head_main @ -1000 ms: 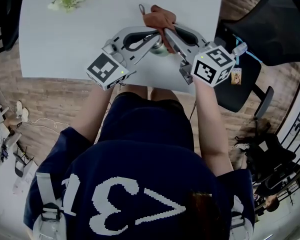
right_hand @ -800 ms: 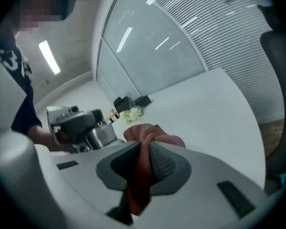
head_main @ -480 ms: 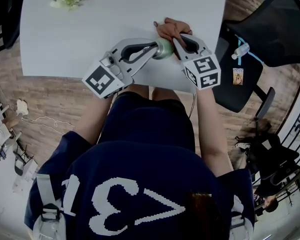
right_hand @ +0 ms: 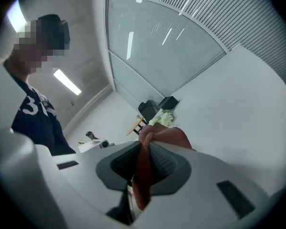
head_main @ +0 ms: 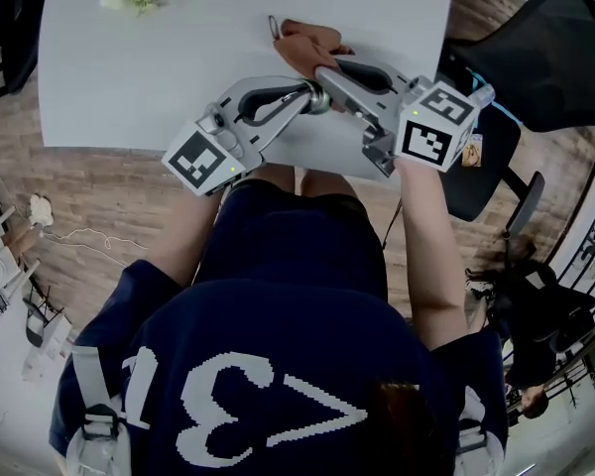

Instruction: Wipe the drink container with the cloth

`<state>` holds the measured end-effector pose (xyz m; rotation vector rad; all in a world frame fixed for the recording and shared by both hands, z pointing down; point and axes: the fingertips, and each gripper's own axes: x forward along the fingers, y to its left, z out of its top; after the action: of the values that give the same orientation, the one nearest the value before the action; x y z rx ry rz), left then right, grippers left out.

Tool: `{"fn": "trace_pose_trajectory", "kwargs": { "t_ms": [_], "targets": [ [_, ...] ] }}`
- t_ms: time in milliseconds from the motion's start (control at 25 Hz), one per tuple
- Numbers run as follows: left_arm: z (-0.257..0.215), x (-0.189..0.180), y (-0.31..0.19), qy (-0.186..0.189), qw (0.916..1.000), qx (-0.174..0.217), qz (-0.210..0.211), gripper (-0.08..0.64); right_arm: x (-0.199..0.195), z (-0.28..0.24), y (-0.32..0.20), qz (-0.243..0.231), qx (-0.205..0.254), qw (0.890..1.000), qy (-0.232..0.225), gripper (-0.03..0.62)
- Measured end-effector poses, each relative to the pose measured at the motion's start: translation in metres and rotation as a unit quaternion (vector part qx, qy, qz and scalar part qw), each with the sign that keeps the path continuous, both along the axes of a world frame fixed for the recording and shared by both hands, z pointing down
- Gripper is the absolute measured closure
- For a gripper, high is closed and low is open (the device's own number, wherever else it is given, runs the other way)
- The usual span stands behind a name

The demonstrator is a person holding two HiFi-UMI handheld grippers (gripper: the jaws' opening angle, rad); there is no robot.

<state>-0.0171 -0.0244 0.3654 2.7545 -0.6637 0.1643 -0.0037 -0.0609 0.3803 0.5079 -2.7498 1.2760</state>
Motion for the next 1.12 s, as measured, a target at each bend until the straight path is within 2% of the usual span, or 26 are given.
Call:
{"fn": "trace_pose_trajectory", "kwargs": {
  "t_ms": [80,160,400,520,600,680,840,960,1040,1120],
  "targets": [
    [0.000,-0.003,-0.002,-0.003,1.0000,0.002,-0.006,0.537,-0.005,-0.008,0.001,-0.006,-0.020,0.999,-0.026,0.528],
    [0.000,-0.007,-0.003,-0.004,0.9999,0.005,-0.011,0.537,-0.006,0.001,0.002,-0.006,-0.034,0.999,-0.016,0.528],
    [0.000,-0.008,0.004,-0.010,0.9999,0.012,-0.004,0.537,0.019,0.059,-0.003,0.027,-0.038,0.995,0.090,0.528],
    [0.000,-0.007,0.007,-0.012,0.9998,0.016,0.002,0.537,0.035,0.092,-0.005,0.018,-0.036,0.986,0.162,0.528],
    [0.001,-0.007,0.007,-0.014,0.9998,0.016,0.005,0.537,0.041,0.103,-0.005,0.005,-0.032,0.982,0.186,0.528],
    [0.001,-0.007,0.007,-0.013,0.9998,0.015,0.006,0.537,0.037,0.097,-0.003,-0.008,-0.035,0.985,0.171,0.528],
    [0.000,-0.007,0.008,-0.012,0.9998,0.016,0.007,0.537,0.013,0.052,0.002,-0.041,-0.046,0.995,0.085,0.528],
    [-0.002,-0.006,0.008,-0.013,0.9996,0.024,0.011,0.537,-0.012,0.012,0.006,-0.085,-0.037,0.995,0.028,0.528],
    [-0.002,-0.006,0.006,-0.013,0.9996,0.024,0.009,0.537,-0.023,-0.006,0.009,-0.111,-0.025,0.993,0.014,0.528],
    [-0.002,-0.006,0.006,-0.013,0.9997,0.021,0.008,0.537,-0.027,-0.007,0.009,-0.125,-0.020,0.992,0.021,0.528]
  ]
}}
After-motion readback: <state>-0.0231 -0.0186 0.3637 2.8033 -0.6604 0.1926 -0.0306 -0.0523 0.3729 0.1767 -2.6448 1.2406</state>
